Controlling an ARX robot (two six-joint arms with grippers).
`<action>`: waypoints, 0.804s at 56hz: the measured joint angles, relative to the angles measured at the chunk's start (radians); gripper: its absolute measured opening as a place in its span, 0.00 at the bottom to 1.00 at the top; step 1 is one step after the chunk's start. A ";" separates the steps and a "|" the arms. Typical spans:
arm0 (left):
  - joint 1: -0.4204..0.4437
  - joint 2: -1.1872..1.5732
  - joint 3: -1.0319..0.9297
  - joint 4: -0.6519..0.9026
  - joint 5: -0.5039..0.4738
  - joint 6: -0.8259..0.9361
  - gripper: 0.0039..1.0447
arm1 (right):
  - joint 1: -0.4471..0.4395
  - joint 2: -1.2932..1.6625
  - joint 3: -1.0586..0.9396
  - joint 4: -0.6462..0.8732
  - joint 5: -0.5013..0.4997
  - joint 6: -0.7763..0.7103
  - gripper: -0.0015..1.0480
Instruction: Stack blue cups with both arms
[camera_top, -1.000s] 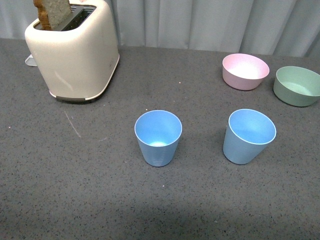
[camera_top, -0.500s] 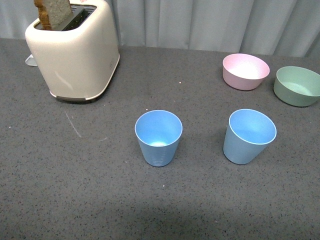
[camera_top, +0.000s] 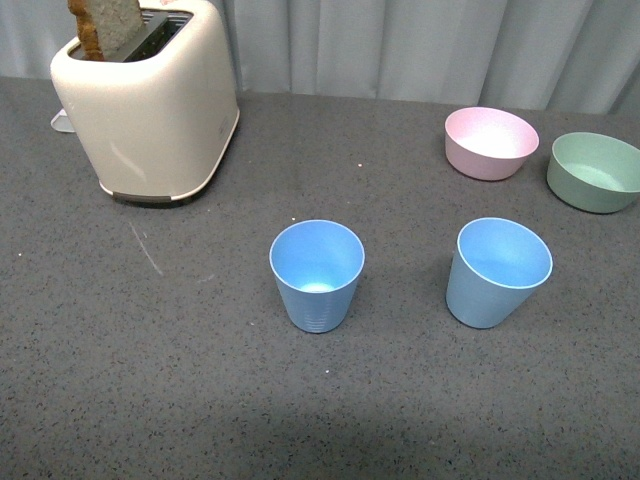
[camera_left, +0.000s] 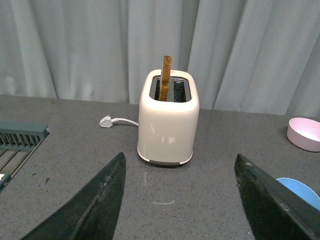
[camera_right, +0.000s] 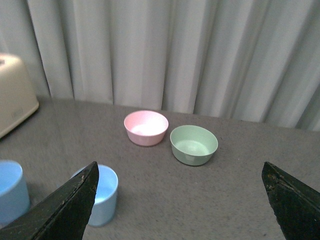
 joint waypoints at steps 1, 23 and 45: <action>0.000 0.000 0.000 0.000 0.000 0.000 0.72 | -0.002 0.020 0.002 0.012 0.003 -0.011 0.91; 0.000 0.000 0.000 0.000 0.000 0.002 0.94 | 0.110 1.157 0.372 0.267 0.105 0.181 0.91; 0.000 0.000 0.000 0.000 0.000 0.002 0.94 | 0.196 1.569 0.692 0.116 0.131 0.377 0.91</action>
